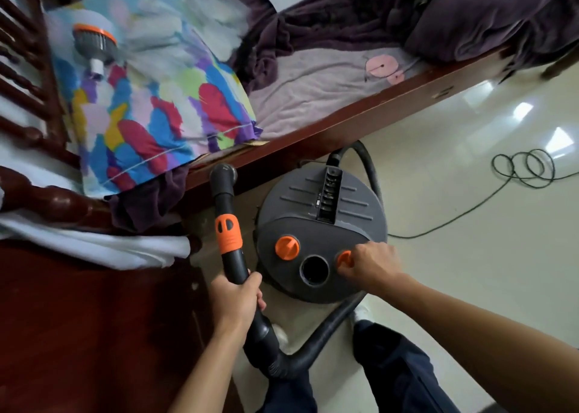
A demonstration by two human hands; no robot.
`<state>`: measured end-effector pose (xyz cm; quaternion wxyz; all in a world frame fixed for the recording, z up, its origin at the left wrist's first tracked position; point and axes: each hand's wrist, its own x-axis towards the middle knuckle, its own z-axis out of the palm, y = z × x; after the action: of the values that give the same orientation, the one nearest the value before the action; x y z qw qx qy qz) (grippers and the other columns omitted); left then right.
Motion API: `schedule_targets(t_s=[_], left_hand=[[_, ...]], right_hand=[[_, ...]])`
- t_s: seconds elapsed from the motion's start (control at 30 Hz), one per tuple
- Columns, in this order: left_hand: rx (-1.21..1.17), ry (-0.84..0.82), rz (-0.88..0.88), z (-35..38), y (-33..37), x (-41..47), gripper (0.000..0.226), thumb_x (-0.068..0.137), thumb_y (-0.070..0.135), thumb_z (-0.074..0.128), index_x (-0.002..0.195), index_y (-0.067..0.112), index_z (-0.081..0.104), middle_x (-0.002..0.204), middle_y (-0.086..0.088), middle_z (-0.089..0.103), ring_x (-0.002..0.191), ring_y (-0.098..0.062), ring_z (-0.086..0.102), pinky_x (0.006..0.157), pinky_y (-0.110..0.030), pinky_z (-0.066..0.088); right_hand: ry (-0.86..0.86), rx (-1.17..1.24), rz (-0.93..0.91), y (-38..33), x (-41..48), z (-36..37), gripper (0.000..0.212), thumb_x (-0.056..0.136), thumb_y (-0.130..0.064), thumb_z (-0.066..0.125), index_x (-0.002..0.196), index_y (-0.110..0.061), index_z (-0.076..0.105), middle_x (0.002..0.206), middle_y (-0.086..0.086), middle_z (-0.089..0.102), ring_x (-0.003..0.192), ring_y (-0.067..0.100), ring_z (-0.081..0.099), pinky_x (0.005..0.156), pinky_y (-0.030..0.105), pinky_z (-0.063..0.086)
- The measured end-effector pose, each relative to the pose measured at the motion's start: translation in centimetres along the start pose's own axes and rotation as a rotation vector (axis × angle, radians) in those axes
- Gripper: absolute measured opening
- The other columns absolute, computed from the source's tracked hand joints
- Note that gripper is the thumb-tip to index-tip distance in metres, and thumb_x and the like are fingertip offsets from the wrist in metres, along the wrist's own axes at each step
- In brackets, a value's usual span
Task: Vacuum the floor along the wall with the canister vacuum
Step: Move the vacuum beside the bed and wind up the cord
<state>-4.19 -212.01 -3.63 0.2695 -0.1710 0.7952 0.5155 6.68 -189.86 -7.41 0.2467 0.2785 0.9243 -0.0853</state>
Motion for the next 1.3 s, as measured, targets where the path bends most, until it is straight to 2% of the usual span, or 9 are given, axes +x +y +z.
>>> schedule_targets(t_s=[0.1,0.2,0.3,0.5,0.73,0.93,1.0,1.2,1.3], left_hand=[[0.016,-0.039,0.011,-2.0,0.4,0.5,0.012,0.077,-0.001,0.061,0.078,0.006,0.052,0.045,-0.009,0.051,0.036,-0.024,0.049,0.043,-0.031,0.041],[0.029,-0.066,0.022,-3.5,0.5,1.2,0.011,0.077,0.0,0.062,0.08,0.005,0.053,0.046,-0.009,0.052,0.036,-0.025,0.05,0.042,-0.031,0.042],[0.03,-0.082,0.016,-4.1,0.3,1.7,0.01,0.077,0.0,0.062,0.082,0.003,0.054,0.046,-0.01,0.052,0.036,-0.026,0.05,0.043,-0.031,0.042],[0.067,-0.117,0.036,-4.5,-0.3,2.2,0.011,0.077,0.0,0.062,0.083,0.003,0.054,0.046,-0.009,0.052,0.036,-0.026,0.049,0.041,-0.03,0.041],[0.085,-0.133,0.022,-5.0,0.1,2.1,0.013,0.078,-0.003,0.061,0.081,0.006,0.053,0.046,-0.01,0.051,0.036,-0.025,0.047,0.042,-0.029,0.041],[0.019,-0.196,-0.037,-4.7,3.2,2.5,0.012,0.08,-0.004,0.058,0.08,0.005,0.051,0.046,-0.009,0.047,0.034,-0.021,0.043,0.04,-0.026,0.041],[-0.028,-0.254,-0.096,-4.0,5.1,2.4,0.013,0.081,-0.004,0.057,0.078,0.006,0.05,0.045,-0.008,0.045,0.033,-0.02,0.042,0.041,-0.026,0.041],[-0.045,-0.567,-0.239,-1.3,11.2,2.2,0.021,0.084,0.003,0.057,0.068,0.01,0.045,0.05,-0.005,0.042,0.036,-0.016,0.041,0.042,-0.024,0.041],[0.022,-0.67,-0.229,0.4,12.9,1.6,0.021,0.084,0.005,0.058,0.068,0.012,0.045,0.05,-0.005,0.043,0.037,-0.016,0.041,0.043,-0.024,0.042]], right_hand=[[0.05,0.074,0.055,-1.8,-0.8,-0.8,0.03,0.088,-0.05,0.047,0.079,-0.022,0.057,0.093,0.007,0.072,0.089,0.033,0.067,0.063,0.032,0.041],[0.059,0.298,0.099,-6.4,-1.0,-1.1,0.045,0.09,-0.061,0.047,0.067,-0.022,0.049,0.085,0.004,0.07,0.085,0.03,0.065,0.061,0.033,0.039],[-0.012,0.463,0.18,-10.5,0.3,-0.7,0.053,0.09,-0.067,0.041,0.079,-0.02,0.062,0.088,0.006,0.068,0.086,0.031,0.065,0.063,0.034,0.04],[0.027,0.47,0.261,-12.8,1.8,0.2,0.044,0.089,-0.061,0.046,0.083,-0.019,0.055,0.083,0.005,0.06,0.072,0.03,0.055,0.063,0.034,0.039],[0.032,0.253,-0.069,-11.0,3.2,-1.2,0.034,0.084,-0.052,0.055,0.079,-0.019,0.052,0.092,0.011,0.069,0.082,0.034,0.065,0.063,0.032,0.037],[-0.026,0.257,-0.303,-8.8,-2.3,2.0,0.026,0.085,-0.031,0.054,0.108,-0.02,0.058,0.103,0.007,0.066,0.099,0.033,0.06,0.065,0.033,0.036],[-0.1,0.255,-0.388,-7.8,-5.6,4.6,0.042,0.079,-0.016,0.053,0.12,-0.023,0.057,0.115,0.001,0.059,0.113,0.027,0.051,0.068,0.034,0.043],[-0.502,0.305,-0.389,-6.6,-11.8,10.7,0.08,0.077,-0.015,0.066,0.146,-0.032,0.03,0.147,0.001,0.038,0.134,0.023,0.036,0.102,0.039,0.039],[-0.423,0.388,-0.303,-5.8,-12.7,11.8,0.06,0.084,-0.029,0.062,0.14,-0.033,0.039,0.14,-0.002,0.047,0.131,0.022,0.043,0.1,0.036,0.037]])
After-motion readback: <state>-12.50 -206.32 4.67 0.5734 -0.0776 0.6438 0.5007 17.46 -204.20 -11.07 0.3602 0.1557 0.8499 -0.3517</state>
